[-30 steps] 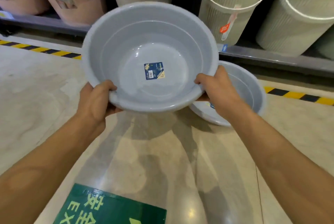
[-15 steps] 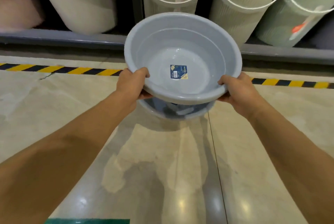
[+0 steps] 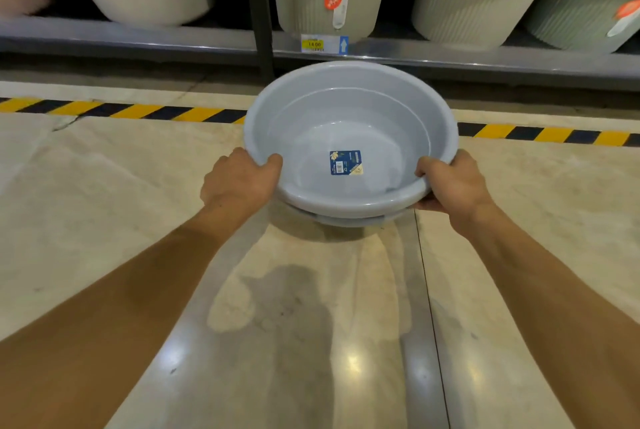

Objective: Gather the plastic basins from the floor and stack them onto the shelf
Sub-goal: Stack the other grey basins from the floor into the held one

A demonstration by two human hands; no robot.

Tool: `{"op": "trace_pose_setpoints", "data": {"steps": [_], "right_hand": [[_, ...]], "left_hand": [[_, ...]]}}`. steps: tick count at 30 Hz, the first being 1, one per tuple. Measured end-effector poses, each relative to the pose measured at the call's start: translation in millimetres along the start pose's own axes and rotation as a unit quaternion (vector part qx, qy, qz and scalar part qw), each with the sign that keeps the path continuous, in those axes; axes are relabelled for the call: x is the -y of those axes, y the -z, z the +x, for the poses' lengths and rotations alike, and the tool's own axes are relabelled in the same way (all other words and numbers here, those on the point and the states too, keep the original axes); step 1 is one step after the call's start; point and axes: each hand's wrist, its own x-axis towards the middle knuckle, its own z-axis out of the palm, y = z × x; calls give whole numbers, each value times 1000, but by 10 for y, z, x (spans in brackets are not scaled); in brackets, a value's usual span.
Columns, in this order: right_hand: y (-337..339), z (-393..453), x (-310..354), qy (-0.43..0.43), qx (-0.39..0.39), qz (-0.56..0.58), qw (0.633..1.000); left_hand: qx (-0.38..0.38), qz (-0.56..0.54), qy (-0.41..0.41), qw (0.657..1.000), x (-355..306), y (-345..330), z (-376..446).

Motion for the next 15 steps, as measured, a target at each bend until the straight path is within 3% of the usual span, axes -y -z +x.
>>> {"op": "trace_pose_setpoints", "data": {"steps": [2,8,15], "right_hand": [[-37,74,-49,-1,-10,-53,999],[14,243,-173,-29,-10,-217,976],[-91,233,-290,-78,24,-90,993]], "left_hand": [[27,12,2,1000,75,-52,43],[71,-136,32,988,121,-264,93],[94,-260,56,959,136,-364,106]]}}
